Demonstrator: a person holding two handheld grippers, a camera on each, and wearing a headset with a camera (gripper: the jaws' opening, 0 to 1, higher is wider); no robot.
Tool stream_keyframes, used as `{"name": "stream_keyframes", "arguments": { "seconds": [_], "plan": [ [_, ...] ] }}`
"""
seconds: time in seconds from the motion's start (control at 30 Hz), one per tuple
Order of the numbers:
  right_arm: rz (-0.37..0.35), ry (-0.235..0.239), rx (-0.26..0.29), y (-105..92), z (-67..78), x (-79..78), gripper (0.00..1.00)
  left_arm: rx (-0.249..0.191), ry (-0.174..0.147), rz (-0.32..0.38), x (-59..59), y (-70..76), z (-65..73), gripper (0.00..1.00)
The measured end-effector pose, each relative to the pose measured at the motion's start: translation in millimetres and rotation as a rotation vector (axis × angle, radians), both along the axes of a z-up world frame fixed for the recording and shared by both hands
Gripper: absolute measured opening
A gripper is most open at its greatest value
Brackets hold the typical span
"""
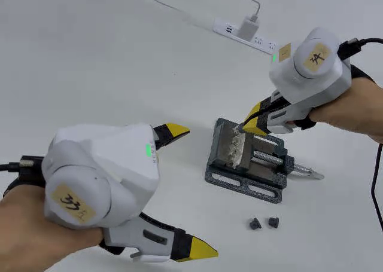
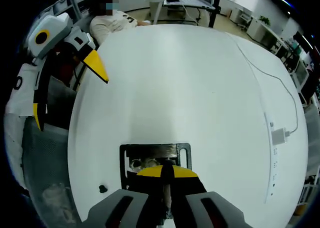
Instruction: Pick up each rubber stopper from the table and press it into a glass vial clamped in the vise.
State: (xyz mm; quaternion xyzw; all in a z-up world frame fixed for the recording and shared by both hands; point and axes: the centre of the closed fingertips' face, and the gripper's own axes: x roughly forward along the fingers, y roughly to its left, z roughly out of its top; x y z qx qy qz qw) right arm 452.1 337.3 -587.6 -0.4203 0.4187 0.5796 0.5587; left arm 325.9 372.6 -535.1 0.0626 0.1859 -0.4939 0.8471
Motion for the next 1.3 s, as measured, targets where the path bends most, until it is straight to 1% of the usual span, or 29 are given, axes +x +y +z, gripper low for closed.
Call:
{"name": "stream_keyframes", "arguments": {
  "seconds": [0.13,0.3,0.37,0.6,0.73,0.8,0.9,1.03,1.17,1.27,1.3],
  "plan": [
    [0.008,-0.008,-0.005,-0.8,-1.4,3.7,0.00,-0.001,-0.001,0.003,0.8,0.5,0.4,0.97],
    [0.017,-0.010,-0.007,0.5,-1.2,1.5,0.01,-0.004,-0.002,0.007,1.7,0.7,1.0,0.97],
    [0.019,-0.013,-0.008,0.0,-2.2,3.5,0.01,-0.006,-0.001,0.008,1.8,0.4,1.1,0.97],
    [0.058,-0.045,-0.022,0.5,-3.4,3.3,0.02,-0.010,-0.004,0.011,1.8,0.0,1.9,0.97],
    [0.069,-0.050,-0.037,0.2,-4.5,4.3,0.02,-0.013,-0.006,0.016,2.7,0.8,2.7,0.97],
    [0.049,-0.038,-0.040,-0.6,-5.4,5.9,0.01,-0.013,-0.007,0.017,3.0,1.3,3.1,0.97],
    [0.048,-0.030,-0.049,-0.6,-6.1,6.7,0.01,-0.014,-0.009,0.019,3.1,1.8,3.5,0.97],
    [0.046,-0.035,-0.071,-0.7,-7.0,7.0,0.01,-0.015,-0.012,0.022,3.5,2.5,4.4,0.96],
    [0.010,-0.017,-0.072,-2.1,-7.4,9.1,0.01,-0.015,-0.013,0.026,3.8,3.2,4.8,0.96],
    [-0.002,-0.011,-0.079,-2.3,-8.0,9.4,0.01,-0.016,-0.014,0.027,4.2,3.2,5.1,0.96],
    [0.007,-0.015,-0.084,-2.4,-8.1,9.3,0.01,-0.016,-0.015,0.027,4.3,3.1,5.5,0.96]
  ]
}}
